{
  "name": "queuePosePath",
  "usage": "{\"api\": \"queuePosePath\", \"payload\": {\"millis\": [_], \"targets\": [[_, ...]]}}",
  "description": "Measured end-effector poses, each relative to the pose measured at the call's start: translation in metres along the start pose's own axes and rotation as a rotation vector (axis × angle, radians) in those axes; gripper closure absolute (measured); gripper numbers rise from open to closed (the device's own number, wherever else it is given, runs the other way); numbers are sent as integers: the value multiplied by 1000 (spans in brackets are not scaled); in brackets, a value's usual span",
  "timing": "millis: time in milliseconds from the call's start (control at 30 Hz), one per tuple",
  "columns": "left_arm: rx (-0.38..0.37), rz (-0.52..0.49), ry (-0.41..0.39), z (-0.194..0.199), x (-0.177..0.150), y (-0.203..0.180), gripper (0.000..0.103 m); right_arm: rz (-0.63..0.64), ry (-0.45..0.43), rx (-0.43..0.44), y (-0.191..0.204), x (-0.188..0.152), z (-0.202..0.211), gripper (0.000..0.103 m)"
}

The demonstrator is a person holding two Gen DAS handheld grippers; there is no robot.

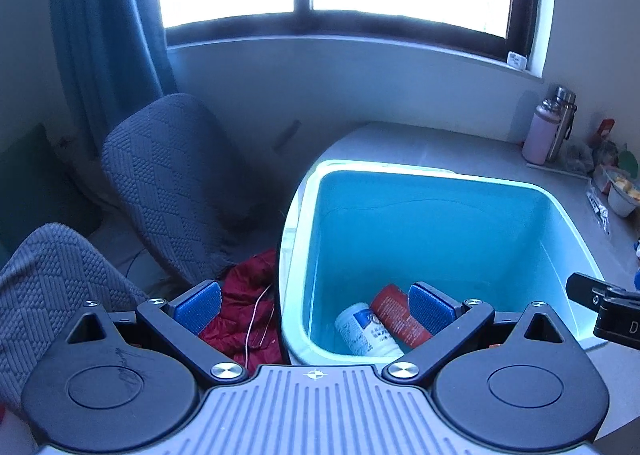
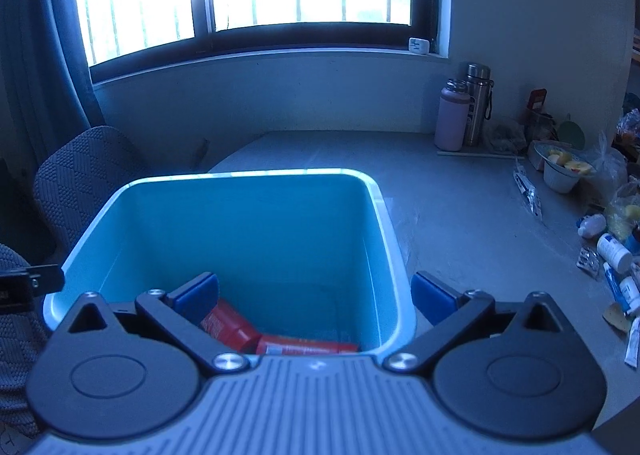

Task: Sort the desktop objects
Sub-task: 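Move both grippers toward the white plastic lid lying on the table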

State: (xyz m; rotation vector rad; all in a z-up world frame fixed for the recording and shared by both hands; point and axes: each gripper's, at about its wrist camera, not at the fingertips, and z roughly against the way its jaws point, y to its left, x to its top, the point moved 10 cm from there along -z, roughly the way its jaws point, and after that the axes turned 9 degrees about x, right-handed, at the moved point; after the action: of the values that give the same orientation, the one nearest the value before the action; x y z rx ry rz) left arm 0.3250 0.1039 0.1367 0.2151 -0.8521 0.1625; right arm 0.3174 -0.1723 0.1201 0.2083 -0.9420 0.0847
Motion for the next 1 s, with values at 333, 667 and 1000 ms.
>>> {"api": "queuePosePath", "payload": {"millis": [333,667,1000], "targets": [[-34,-42,24,-54,52,-2,2,-49,20,-6,6,37,-42,0],[-85,-89,70,-121,102,5,1,-53,33,-63,16,71,-83,0],[-106,-122,122,-173,133,7,2,-67,84,-111,20,93,-117,0]]}}
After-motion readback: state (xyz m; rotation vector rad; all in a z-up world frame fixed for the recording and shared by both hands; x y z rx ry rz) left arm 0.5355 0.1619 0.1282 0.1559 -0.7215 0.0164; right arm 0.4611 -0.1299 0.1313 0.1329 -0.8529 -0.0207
